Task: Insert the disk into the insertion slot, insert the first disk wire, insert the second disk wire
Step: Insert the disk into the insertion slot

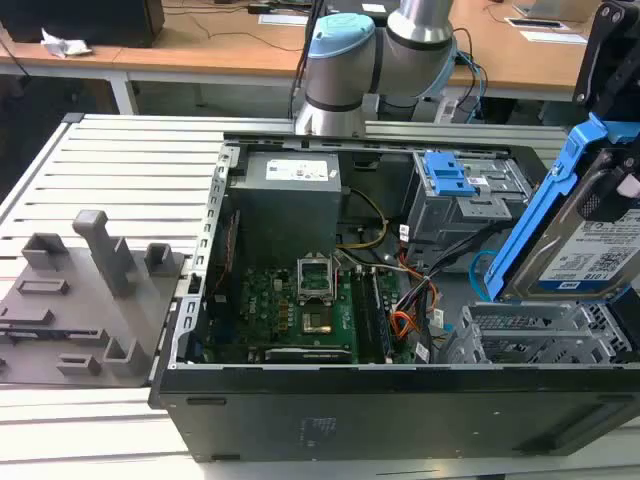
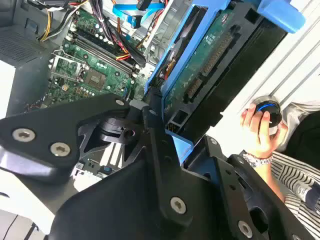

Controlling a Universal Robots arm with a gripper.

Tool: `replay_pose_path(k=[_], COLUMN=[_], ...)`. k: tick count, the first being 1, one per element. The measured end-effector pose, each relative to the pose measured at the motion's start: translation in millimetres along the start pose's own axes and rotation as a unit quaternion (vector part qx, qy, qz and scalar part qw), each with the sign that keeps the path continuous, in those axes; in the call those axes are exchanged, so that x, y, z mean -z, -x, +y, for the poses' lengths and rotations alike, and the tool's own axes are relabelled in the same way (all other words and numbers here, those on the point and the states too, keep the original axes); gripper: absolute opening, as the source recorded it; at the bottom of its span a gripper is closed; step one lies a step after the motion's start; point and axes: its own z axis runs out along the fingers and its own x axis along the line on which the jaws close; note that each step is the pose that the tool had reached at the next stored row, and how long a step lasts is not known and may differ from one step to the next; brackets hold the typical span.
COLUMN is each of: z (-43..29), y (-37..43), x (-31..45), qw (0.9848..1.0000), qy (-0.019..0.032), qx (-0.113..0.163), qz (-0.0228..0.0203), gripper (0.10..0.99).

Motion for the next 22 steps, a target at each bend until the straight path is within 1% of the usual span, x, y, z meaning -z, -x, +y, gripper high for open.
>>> replay_pose_path(k=[1, 4, 7, 10, 11, 13, 14, 20, 21, 22], z=[0.0, -0.1, -0.4, -0.6, -0.7, -1.0, -1.1, -1.3, -2.5, -6.4], y=[0.0, 0.0, 0.0, 0.1, 0.1, 0.1, 0.1, 0.1, 0.1, 1.0], x=[0.0, -3.3, -10.2, -14.7, -16.9, -25.3, -27.1, -33.6, -35.4, -36.9], qw=[1.0, 1.0, 1.0, 1.0, 1.0, 1.0, 1.0, 1.0, 1.0, 1.0], qy=[0.0, 0.0, 0.0, 0.0, 0.0, 0.0, 0.0, 0.0, 0.0, 0.0], qx=[0.0, 0.0, 0.0, 0.0, 0.0, 0.0, 0.0, 0.0, 0.0, 0.0], qz=[0.0, 0.0, 0.0, 0.0, 0.0, 0.0, 0.0, 0.0, -0.0001, 0.0], gripper=[0.365, 0.365, 0.365, 0.365, 0.365, 0.365, 0.365, 0.365, 0.365, 0.365])
